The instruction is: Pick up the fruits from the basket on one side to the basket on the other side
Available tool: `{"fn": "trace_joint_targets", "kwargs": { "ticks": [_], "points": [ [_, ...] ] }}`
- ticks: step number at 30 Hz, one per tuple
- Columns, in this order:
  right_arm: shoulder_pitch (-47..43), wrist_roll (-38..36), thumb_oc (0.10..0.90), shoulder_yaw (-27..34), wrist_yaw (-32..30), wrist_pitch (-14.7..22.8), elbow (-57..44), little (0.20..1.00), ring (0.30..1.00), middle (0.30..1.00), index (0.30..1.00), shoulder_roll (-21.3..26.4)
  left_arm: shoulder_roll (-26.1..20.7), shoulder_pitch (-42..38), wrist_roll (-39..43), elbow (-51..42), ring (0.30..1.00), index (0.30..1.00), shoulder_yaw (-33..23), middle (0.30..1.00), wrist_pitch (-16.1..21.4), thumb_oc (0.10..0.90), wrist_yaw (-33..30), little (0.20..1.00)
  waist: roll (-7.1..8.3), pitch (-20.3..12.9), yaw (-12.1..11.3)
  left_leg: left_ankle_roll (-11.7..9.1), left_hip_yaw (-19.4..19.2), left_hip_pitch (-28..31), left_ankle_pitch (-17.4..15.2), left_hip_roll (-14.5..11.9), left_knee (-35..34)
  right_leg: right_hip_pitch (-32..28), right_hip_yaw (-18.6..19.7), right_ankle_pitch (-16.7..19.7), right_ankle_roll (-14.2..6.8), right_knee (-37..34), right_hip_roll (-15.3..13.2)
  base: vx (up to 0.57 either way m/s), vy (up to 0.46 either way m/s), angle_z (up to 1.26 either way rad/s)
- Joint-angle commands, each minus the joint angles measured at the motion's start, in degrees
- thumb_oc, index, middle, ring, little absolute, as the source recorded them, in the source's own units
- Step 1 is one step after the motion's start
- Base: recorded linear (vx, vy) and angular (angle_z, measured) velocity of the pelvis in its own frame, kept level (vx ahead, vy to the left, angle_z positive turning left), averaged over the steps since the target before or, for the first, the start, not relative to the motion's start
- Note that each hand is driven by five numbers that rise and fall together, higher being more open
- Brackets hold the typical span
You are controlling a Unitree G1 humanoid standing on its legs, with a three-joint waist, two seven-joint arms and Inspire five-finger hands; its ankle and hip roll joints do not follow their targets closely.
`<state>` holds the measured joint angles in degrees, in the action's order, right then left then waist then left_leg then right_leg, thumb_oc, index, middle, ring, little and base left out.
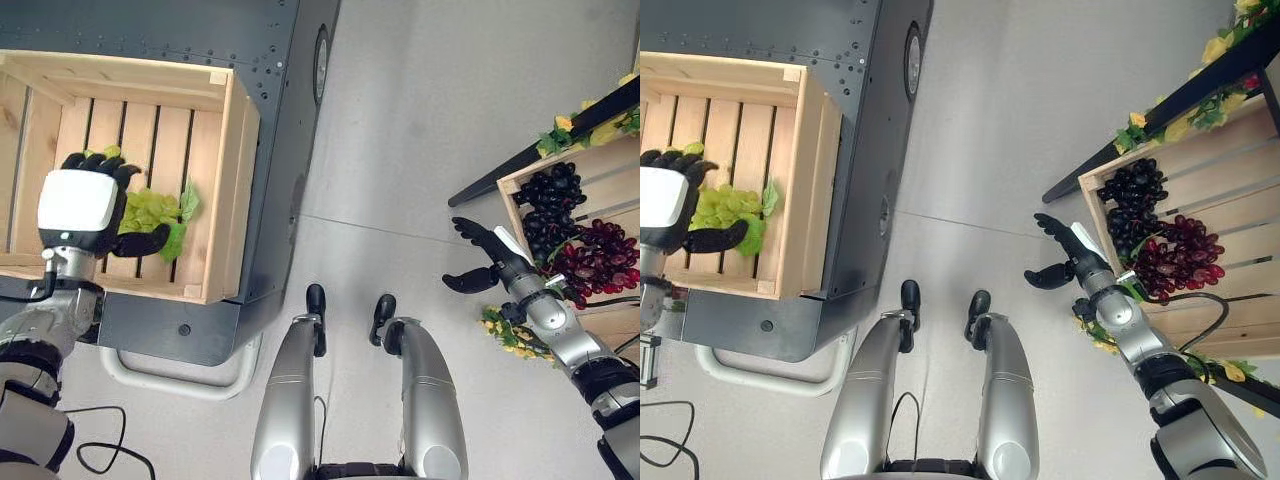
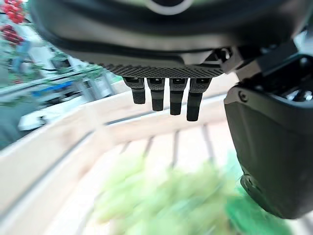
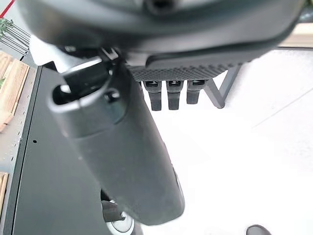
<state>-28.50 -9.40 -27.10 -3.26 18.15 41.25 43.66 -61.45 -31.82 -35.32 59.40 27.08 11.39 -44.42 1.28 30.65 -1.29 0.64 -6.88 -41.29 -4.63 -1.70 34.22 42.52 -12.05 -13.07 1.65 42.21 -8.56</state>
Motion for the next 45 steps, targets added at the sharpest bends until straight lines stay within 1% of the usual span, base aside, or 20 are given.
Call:
{"fn": "trace_joint_targets", "kwargs": {
  "ticks": [1, 5, 8, 11, 13, 19, 25, 26, 28, 32, 33, 35, 38, 39, 41, 45],
  "points": [
    [-1.5, -1.5, 0.800, 4.6, 0.0, 5.7, -0.4, 0.900, 0.900, 0.900, 0.900, 5.7, -3.2, 0.5, 1.5, 1.9, 0.900, 0.900, -7.6, 0.900, -5.3, 0.800, -5.2, 0.900, -4.37, -0.9, -0.1, 0.8, -3.3, 4.2, -7.3, 3.3, 1.2, -5.0, -1.7, 2.8, -1.3, -7.1, 1.3, 0.00, 0.000, 0.00],
    [-1.5, -1.9, 0.800, 4.7, 0.5, 5.3, -0.2, 0.900, 0.900, 0.900, 0.900, 6.0, -2.7, 2.1, -0.9, 2.5, 0.900, 0.900, -8.7, 0.900, -7.3, 0.800, -7.7, 0.900, -4.40, -0.9, -0.4, 0.7, -3.3, 3.6, -7.3, 3.3, 1.5, -4.6, -1.9, 2.6, -1.0, -6.9, 1.2, -0.01, 0.008, 0.04],
    [-2.0, -2.3, 0.800, 4.3, 0.4, 5.7, 0.4, 0.900, 0.900, 0.900, 0.900, 6.2, -2.9, 1.4, -0.6, 3.1, 0.900, 0.900, -8.6, 0.900, -8.6, 0.800, -8.8, 0.900, -4.39, -0.9, -0.6, 0.9, -3.2, 3.2, -7.2, 3.3, 1.5, -4.3, -2.2, 2.5, -0.8, -6.8, 1.1, 0.00, 0.001, 0.01],
    [-2.6, -2.2, 0.800, 4.2, 0.6, 6.0, 0.9, 0.900, 0.900, 0.900, 0.900, 6.2, -3.3, 0.7, -1.4, 3.7, 0.900, 0.900, -8.4, 0.900, -8.6, 0.800, -8.7, 0.900, -4.38, -0.9, -0.7, 1.0, -3.1, 2.8, -7.1, 3.3, 1.6, -3.9, -2.4, 2.5, -0.8, -6.7, 1.2, 0.00, 0.000, 0.00],
    [-3.2, -2.2, 0.800, 3.9, 0.5, 5.3, 0.4, 0.900, 0.900, 0.900, 0.900, 6.3, -3.2, -0.3, -2.4, 4.1, 0.900, 0.900, -7.5, 0.900, -9.7, 0.800, -8.4, 0.900, -4.32, -0.9, -0.7, 1.0, -3.2, 2.1, -7.0, 3.2, 1.8, -3.3, -2.6, 2.6, -0.8, -6.4, 1.1, -0.01, 0.011, 0.02],
    [-4.4, -2.4, 0.800, 3.0, 0.7, 4.3, -0.2, 0.900, 0.900, 0.900, 0.900, 6.6, -3.1, -4.1, -4.7, 4.0, 0.900, 0.900, -3.7, 0.900, -9.0, 0.800, -7.8, 0.900, -4.09, -0.9, -0.5, 1.2, -3.3, 1.3, -6.6, 3.0, 1.4, -2.2, -2.7, 2.9, -0.9, -6.2, 1.1, -0.01, 0.015, 0.01],
    [-5.3, -2.4, 0.800, 2.5, 0.6, 4.1, -0.1, 0.900, 0.900, 0.900, 0.900, 6.9, -3.0, -7.2, -8.6, 4.0, 0.900, 0.900, 0.4, 0.900, -9.4, 0.800, -6.1, 0.900, -3.71, -0.9, -0.2, 1.3, -3.4, 0.1, -6.4, 2.7, 1.6, -1.1, -2.8, 3.4, -1.1, -6.3, 1.3, -0.01, 0.017, 0.01],
    [-5.7, -2.5, 0.800, 2.2, 0.6, 3.8, -0.3, 0.900, 0.900, 0.900, 0.900, 7.1, -2.9, -8.1, -9.7, 3.9, 0.900, 0.900, 2.1, 0.900, -9.7, 0.800, -5.2, 0.900, -3.53, -0.9, 0.0, 1.4, -3.5, -0.2, -6.4, 2.5, 1.5, -0.8, -2.9, 3.5, -1.1, -6.5, 1.5, -0.01, 0.035, 0.00],
    [-6.3, -2.9, 0.800, 2.0, 0.9, 3.8, 0.2, 0.900, 0.900, 0.900, 0.900, 7.5, -2.7, -9.0, -10.2, 3.9, 0.900, 0.900, 3.7, 0.900, -10.5, 0.800, -4.1, 0.900, -3.30, -0.9, 0.0, 1.3, -3.4, -0.6, -6.2, 2.3, 1.4, -0.5, -3.0, 3.7, -1.1, -6.7, 1.6, -0.01, 0.021, 0.00],
    [-6.4, -3.7, 0.800, 2.2, 1.5, 4.8, 1.3, 0.900, 0.900, 0.900, 0.900, 7.7, -2.7, -9.7, -11.3, 4.4, 0.900, 0.900, 5.2, 0.900, -10.9, 0.800, -2.5, 0.900, -2.81, -0.9, 0.1, 1.3, -3.4, -1.2, -6.1, 2.0, 1.5, 0.0, -3.1, 3.9, -1.1, -6.6, 1.6, 0.00, 0.000, 0.00],
    [-7.0, -4.2, 0.800, 2.1, 1.8, 4.9, 1.8, 0.900, 0.900, 0.900, 0.900, 7.8, -2.7, -10.7, -11.1, 4.6, 0.900, 0.900, 6.4, 0.900, -11.5, 0.800, -1.5, 0.900, -2.61, -0.9, 0.1, 1.3, -3.3, -1.6, -6.0, 1.9, 1.4, 0.4, -3.1, 4.0, -1.1, -6.6, 1.6, 0.00, 0.000, 0.00],
    [-7.7, -4.6, 0.800, 1.6, 2.0, 5.0, 2.2, 0.900, 0.900, 0.900, 0.900, 8.0, -2.9, -12.0, -11.0, 5.1, 0.900, 0.900, 7.5, 0.900, -11.2, 0.800, 0.0, 0.900, -2.36, -0.9, 0.1, 1.3, -3.3, -2.1, -6.0, 1.8, 1.5, 0.7, -3.2, 4.1, -1.1, -6.6, 1.6, -0.02, 0.013, 0.04],
    [-8.4, -4.8, 0.800, 1.2, 2.0, 5.2, 2.6, 0.900, 0.900, 0.900, 0.900, 7.8, -2.6, -13.6, -11.4, 5.4, 0.900, 0.900, 9.4, 0.900, -12.3, 0.800, 4.4, 0.900, -2.02, -0.9, 0.0, 1.3, -3.1, -2.8, -5.8, 1.7, 1.4, 1.3, -3.4, 4.2, -1.2, -6.8, 1.6, -0.02, 0.007, 0.07],
    [-8.6, -5.1, 0.800, 1.0, 2.0, 5.2, 2.4, 0.900, 0.900, 0.900, 0.900, 7.9, -2.6, -14.2, -10.4, 5.7, 0.900, 0.900, 10.3, 0.900, -12.9, 0.800, 7.0, 0.900, -1.89, -0.9, 0.0, 1.2, -3.0, -3.0, -5.7, 1.7, 1.4, 1.6, -3.4, 4.4, -1.2, -6.9, 1.6, 0.00, 0.000, 0.00],
    [-8.7, -5.0, 0.800, 0.7, 1.8, 5.2, 2.4, 0.900, 0.900, 0.900, 0.900, 7.8, -2.6, -14.4, -9.8, 6.0, 0.900, 0.900, 10.9, 0.900, -13.1, 0.800, 8.7, 0.900, -1.88, -0.9, 0.0, 1.2, -3.0, -3.2, -5.6, 1.7, 1.3, 1.9, -3.3, 4.4, -1.3, -6.9, 1.7, 0.00, 0.000, 0.00],
    [-9.8, -5.6, 0.800, -0.2, 1.6, 4.9, 2.1, 0.900, 0.900, 0.900, 0.900, 8.0, -2.5, -15.3, -7.6, 6.1, 0.900, 0.900, 12.1, 0.900, -13.0, 0.800, 15.6, 0.900, -1.76, -0.9, -0.1, 1.4, -2.9, -3.3, -5.5, 1.9, 0.7, 1.9, -3.4, 4.7, -1.4, -7.6, 1.8, 0.00, 0.000, 0.00]
  ]
}}
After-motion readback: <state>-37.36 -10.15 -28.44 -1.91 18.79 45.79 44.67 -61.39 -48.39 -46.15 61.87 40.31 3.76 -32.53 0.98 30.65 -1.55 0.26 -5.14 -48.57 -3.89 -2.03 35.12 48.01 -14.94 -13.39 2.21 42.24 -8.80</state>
